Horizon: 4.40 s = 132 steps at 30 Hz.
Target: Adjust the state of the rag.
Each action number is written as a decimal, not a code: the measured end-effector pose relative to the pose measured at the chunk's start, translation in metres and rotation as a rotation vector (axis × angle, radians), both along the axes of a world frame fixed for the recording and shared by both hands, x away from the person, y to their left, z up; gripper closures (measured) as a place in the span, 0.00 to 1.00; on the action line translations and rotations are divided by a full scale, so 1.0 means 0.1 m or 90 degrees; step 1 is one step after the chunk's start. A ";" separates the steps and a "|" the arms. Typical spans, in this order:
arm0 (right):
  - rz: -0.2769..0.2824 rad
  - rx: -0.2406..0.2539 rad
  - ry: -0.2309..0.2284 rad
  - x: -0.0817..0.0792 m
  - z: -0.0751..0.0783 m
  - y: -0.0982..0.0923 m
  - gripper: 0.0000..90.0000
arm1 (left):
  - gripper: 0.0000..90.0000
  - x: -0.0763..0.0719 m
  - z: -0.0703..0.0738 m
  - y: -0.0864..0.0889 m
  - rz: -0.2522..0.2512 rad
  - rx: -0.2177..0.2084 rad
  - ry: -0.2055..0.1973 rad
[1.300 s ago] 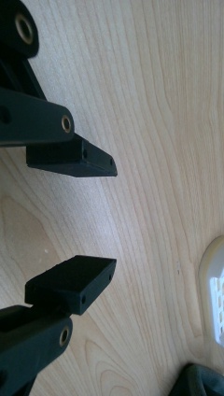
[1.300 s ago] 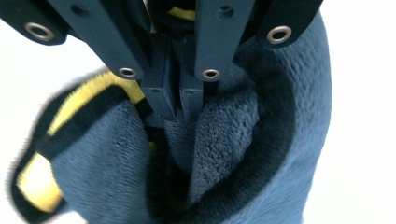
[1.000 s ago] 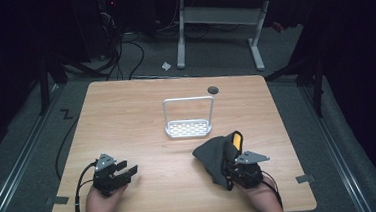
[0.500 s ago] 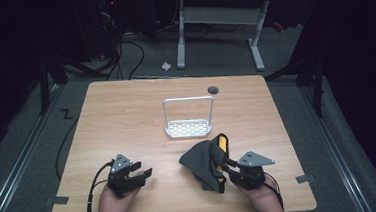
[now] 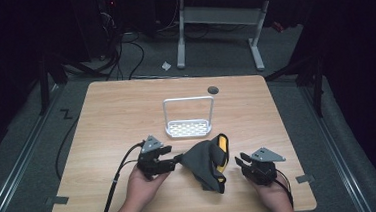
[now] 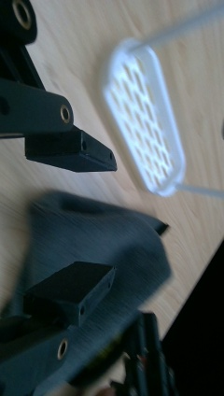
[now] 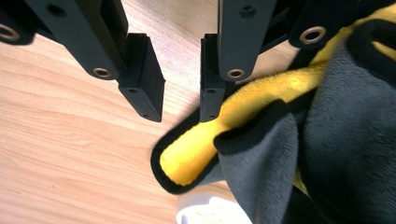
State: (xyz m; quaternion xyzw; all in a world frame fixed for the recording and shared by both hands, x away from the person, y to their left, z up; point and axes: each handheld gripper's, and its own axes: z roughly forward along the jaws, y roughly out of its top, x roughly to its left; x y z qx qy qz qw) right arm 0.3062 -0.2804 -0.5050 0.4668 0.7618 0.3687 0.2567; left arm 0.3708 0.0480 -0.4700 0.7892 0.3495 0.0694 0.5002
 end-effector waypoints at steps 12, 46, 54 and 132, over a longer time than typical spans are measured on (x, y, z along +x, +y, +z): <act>0.003 0.000 0.014 0.04 -0.04 -0.05 0.72 | 0.48 0.17 0.14 -0.71 -0.050 0.044 -0.004; 0.095 -0.002 0.085 0.23 -0.25 0.61 0.54 | 0.93 -0.27 0.10 0.53 0.047 -0.005 -0.046; 0.108 -0.009 0.081 0.19 -0.24 0.66 0.70 | 0.93 -0.33 -0.05 0.81 0.074 0.009 -0.036; -0.025 -0.006 -0.085 0.14 0.36 -0.01 0.94 | 0.97 -0.77 -0.13 0.09 -0.074 0.044 -0.093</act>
